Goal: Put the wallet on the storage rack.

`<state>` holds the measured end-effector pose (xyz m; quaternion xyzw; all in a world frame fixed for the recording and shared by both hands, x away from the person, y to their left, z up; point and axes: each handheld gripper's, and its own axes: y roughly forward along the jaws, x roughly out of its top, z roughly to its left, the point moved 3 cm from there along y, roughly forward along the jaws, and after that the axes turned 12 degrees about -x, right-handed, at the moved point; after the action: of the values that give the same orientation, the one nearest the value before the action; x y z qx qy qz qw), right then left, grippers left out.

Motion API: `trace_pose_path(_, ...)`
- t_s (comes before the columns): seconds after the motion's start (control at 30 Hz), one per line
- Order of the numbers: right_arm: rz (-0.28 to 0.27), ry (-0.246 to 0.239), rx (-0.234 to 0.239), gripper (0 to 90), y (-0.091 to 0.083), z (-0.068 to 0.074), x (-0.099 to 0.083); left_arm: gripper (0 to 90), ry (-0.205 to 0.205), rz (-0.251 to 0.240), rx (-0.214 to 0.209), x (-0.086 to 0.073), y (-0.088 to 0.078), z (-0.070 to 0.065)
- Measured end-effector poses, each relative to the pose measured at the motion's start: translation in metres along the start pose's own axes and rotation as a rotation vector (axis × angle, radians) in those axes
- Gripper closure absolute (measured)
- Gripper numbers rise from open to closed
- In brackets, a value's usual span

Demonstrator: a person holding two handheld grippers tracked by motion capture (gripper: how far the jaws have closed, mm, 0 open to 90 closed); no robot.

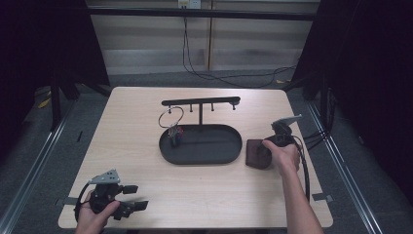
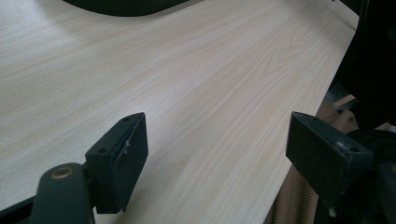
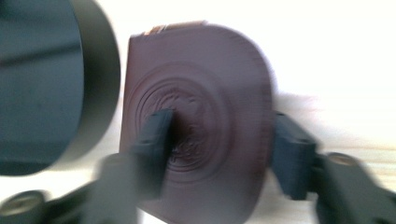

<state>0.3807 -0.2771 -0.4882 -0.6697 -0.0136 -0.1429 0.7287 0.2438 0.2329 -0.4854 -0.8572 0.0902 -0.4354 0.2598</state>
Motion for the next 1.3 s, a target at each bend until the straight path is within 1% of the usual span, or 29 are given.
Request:
trace_pose_path(0.03, -0.009, 0.004, -0.001, 54.3, -0.001, -0.002, 0.000, 21.1, 0.001, 0.000, -0.001, 0.000, 0.000, 0.000)
trace_pose_path(0.13, -0.013, -0.002, -0.002, 55.2, -0.002, -0.002, 0.000, 21.1, -0.002, 0.003, 0.001, 0.000, -0.001, 0.001)
trace_pose_path(0.17, -0.026, 0.004, -0.007, 61.6, -0.003, -0.002, 0.000, 21.1, -0.003, 0.003, -0.001, 0.000, -0.001, 0.001)
trace_pose_path(0.2, -0.026, 0.004, -0.007, 61.6, -0.003, -0.002, 0.000, 21.1, -0.003, 0.003, -0.001, 0.000, -0.001, 0.001)
trace_pose_path(0.23, -0.027, 0.021, 0.000, 65.2, -0.007, -0.003, 0.001, 21.1, -0.001, -0.001, 0.000, 0.000, -0.001, 0.001)
trace_pose_path(0.27, -0.035, 0.022, 0.012, 67.6, -0.009, -0.005, 0.000, 21.1, -0.002, -0.003, 0.002, 0.000, -0.002, 0.001)
trace_pose_path(0.3, -0.035, 0.022, 0.012, 67.6, -0.009, -0.005, 0.000, 21.1, -0.002, -0.003, 0.002, 0.000, -0.002, 0.001)
trace_pose_path(0.33, -0.034, 0.011, 0.010, 68.1, -0.010, -0.005, 0.000, 21.1, -0.005, -0.004, 0.004, 0.000, -0.001, 0.001)
trace_pose_path(0.37, -0.039, 0.011, 0.008, 71.5, -0.012, -0.005, -0.001, 21.2, -0.006, -0.001, 0.005, 0.000, -0.001, 0.001)
trace_pose_path(0.43, -0.046, 0.020, 0.012, 73.1, -0.014, -0.005, 0.000, 21.2, -0.006, 0.001, 0.003, 0.000, -0.001, 0.001)
trace_pose_path(0.47, -0.043, 0.018, 0.019, 73.2, -0.015, -0.006, 0.000, 21.3, -0.005, -0.002, 0.001, 0.000, -0.001, 0.000)
trace_pose_path(0.5, -0.037, 0.010, 0.005, 73.6, -0.016, -0.005, 0.000, 21.3, -0.004, -0.003, 0.000, 0.000, -0.001, 0.000)
trace_pose_path(0.57, -0.047, -0.023, -0.005, 76.0, -0.023, -0.001, 0.002, 21.3, -0.007, -0.005, -0.001, 0.000, -0.001, 0.000)
trace_pose_path(0.6, -0.047, -0.023, -0.005, 76.0, -0.023, -0.001, 0.002, 21.3, -0.008, -0.004, 0.001, 0.000, -0.001, 0.001)
trace_pose_path(0.63, -0.045, -0.033, -0.023, 76.6, -0.025, 0.002, 0.003, 21.3, -0.009, -0.004, 0.000, 0.000, -0.001, 0.001)
trace_pose_path(0.67, -0.044, -0.030, -0.026, 76.7, -0.026, 0.004, 0.003, 21.3, -0.008, -0.005, -0.001, 0.000, -0.001, 0.000)
trace_pose_path(0.7, -0.039, -0.048, -0.037, 76.7, -0.027, 0.005, 0.004, 21.3, -0.005, -0.002, -0.002, 0.000, -0.002, 0.000)
trace_pose_path(0.73, -0.038, -0.055, -0.044, 78.8, -0.028, 0.007, 0.004, 21.3, -0.005, -0.002, -0.001, 0.000, -0.002, 0.000)
trace_pose_path(0.77, -0.046, -0.046, -0.033, 80.9, -0.031, 0.009, 0.006, 21.3, -0.006, -0.002, 0.000, 0.000, -0.001, 0.001)
trace_pose_path(0.8, -0.045, -0.050, -0.019, 82.9, -0.037, 0.012, 0.008, 21.3, -0.008, -0.001, 0.001, 0.000, -0.001, 0.000)
trace_pose_path(0.83, -0.045, -0.050, -0.019, 82.9, -0.037, 0.012, 0.008, 21.3, -0.008, -0.001, -0.001, 0.000, -0.001, 0.001)
trace_pose_path(0.9, -0.041, -0.078, -0.057, 83.4, -0.041, 0.016, 0.009, 21.3, -0.006, -0.002, -0.003, 0.000, -0.001, 0.000)
trace_pose_path(0.93, -0.041, -0.094, -0.061, 83.9, -0.043, 0.019, 0.010, 21.3, -0.004, -0.002, -0.003, 0.000, -0.002, 0.000)
trace_pose_path(1.03, -0.028, -0.096, -0.070, 84.0, -0.045, 0.021, 0.011, 21.3, -0.003, -0.001, -0.003, 0.000, -0.002, 0.000)
trace_pose_path(1.13, -0.027, -0.124, -0.125, 84.0, -0.048, 0.027, 0.013, 21.6, -0.007, -0.005, 0.001, 0.000, -0.002, 0.000)
trace_pose_path(1.17, -0.027, -0.124, -0.125, 84.0, -0.048, 0.027, 0.013, 21.6, -0.010, -0.004, 0.003, 0.000, -0.002, 0.001)
trace_pose_path(1.2, -0.024, -0.139, -0.134, 84.0, -0.048, 0.028, 0.013, 21.7, -0.009, -0.001, 0.003, 0.000, -0.001, 0.001)
trace_pose_path(1.27, -0.016, -0.141, -0.147, 84.0, -0.049, 0.033, 0.015, 21.7, -0.007, 0.001, 0.003, 0.000, -0.001, 0.001)
trace_pose_path(1.3, -0.021, -0.146, -0.144, 84.0, -0.049, 0.033, 0.015, 21.6, -0.006, 0.001, 0.003, 0.000, -0.001, 0.001)
